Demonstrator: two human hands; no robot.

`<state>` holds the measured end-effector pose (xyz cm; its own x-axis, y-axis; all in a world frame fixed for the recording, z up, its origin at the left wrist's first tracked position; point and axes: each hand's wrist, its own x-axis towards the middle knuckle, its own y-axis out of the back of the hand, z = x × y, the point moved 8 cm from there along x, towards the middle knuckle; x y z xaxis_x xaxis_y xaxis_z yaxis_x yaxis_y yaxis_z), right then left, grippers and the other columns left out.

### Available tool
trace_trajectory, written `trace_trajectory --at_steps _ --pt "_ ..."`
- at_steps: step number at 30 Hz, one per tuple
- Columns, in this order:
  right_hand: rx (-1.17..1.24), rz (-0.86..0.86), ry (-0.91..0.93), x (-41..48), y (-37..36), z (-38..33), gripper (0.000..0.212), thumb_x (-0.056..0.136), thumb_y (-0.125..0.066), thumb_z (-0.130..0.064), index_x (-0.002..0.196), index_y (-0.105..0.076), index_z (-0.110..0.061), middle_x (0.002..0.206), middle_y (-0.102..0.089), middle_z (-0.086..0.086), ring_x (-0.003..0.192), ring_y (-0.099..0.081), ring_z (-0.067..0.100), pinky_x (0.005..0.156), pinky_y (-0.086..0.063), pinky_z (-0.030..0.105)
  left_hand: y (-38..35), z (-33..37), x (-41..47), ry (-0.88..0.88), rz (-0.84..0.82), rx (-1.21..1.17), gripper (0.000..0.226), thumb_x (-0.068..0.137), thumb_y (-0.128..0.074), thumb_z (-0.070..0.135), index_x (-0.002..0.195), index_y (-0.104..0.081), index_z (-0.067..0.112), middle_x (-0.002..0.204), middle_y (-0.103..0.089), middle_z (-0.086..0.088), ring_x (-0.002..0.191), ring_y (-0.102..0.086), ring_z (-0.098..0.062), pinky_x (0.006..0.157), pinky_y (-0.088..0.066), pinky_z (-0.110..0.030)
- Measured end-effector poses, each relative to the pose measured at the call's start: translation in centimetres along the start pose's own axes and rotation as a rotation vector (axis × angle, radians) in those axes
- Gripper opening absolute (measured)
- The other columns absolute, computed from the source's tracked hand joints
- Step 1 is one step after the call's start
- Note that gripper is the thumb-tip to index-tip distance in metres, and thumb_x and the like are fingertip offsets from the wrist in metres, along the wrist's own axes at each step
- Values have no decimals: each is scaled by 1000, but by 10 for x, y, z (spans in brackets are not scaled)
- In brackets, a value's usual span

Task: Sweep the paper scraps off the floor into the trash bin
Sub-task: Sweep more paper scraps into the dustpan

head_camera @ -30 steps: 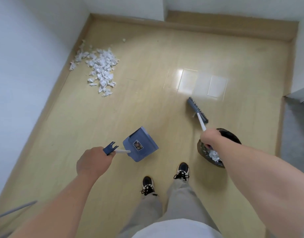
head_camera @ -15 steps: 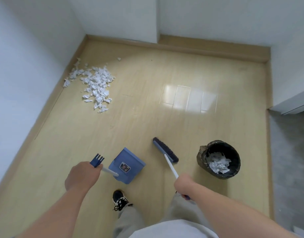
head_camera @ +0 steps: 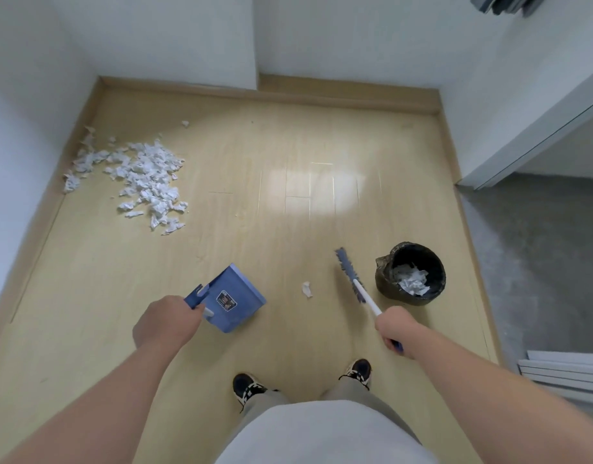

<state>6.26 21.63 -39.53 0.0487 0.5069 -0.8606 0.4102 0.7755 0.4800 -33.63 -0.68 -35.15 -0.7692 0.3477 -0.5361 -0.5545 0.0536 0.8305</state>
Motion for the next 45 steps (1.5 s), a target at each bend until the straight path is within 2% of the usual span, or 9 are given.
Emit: trace_trajectory --at_steps 4,7,10,13,18,22,28,39,45 --pt "130 -10 -45 -6 -42 -2 17 102 -35 -5 113 -45 -13 72 -36 1 56 -36 10 41 -38 19 10 -21 10 -15 23 10 42 90 -57 54 68 -65 20 66 -65 -1 61 -62 -21 57 -44 -26" --pt "368 -62 -259 -11 -90 4 24 102 -36 -8 108 -58 -3 65 -39 5 48 -33 11 33 -26 11 18 -35 17 -21 33 28 43 91 -56 56 69 -65 20 66 -65 0 61 -62 -21 56 -44 -26" --pt "577 -121 -397 -16 -145 -5 26 94 -49 -9 118 -60 -10 65 -47 4 43 -39 11 31 -30 11 26 -47 26 -16 29 56 42 92 -56 53 68 -63 19 66 -65 -1 59 -60 -20 53 -39 -24" --pt "660 -193 -381 -25 -181 -42 19 92 -51 -8 108 -60 -13 67 -49 3 46 -41 11 33 -33 12 34 -57 38 0 31 58 40 92 -56 50 69 -64 19 66 -65 -2 59 -60 -21 53 -39 -25" --pt "674 -276 -291 -28 -203 -115 10 93 -49 -7 88 -58 -10 60 -48 1 43 -37 8 32 -29 14 54 -82 61 59 46 31 40 92 -57 51 69 -63 19 66 -64 -1 59 -59 -20 53 -39 -25" --pt "653 -320 -231 -14 -204 -169 9 96 -50 -10 89 -56 -9 62 -48 1 40 -37 8 30 -30 15 78 -102 81 124 81 3 40 92 -57 51 69 -62 19 65 -64 -1 58 -58 -19 53 -37 -24" --pt "625 -397 -198 7 -219 -274 18 97 -47 -12 79 -48 -12 61 -44 -1 28 -35 4 29 -27 12 113 -130 126 202 108 -8 47 92 -51 58 67 -61 20 63 -63 0 57 -60 -21 52 -37 -23" --pt "581 -438 -204 45 -233 -488 8 97 -49 -13 90 -51 -9 62 -44 0 43 -36 7 32 -30 13 214 -143 260 344 131 -6 45 94 -49 57 70 -63 21 65 -64 0 56 -60 -19 52 -38 -22" --pt "531 -460 -162 46 -237 -567 6 95 -48 -11 96 -53 -7 62 -45 1 37 -36 7 32 -29 14 257 -154 300 400 153 -26 43 94 -51 54 71 -63 20 67 -64 0 58 -60 -18 54 -41 -23"
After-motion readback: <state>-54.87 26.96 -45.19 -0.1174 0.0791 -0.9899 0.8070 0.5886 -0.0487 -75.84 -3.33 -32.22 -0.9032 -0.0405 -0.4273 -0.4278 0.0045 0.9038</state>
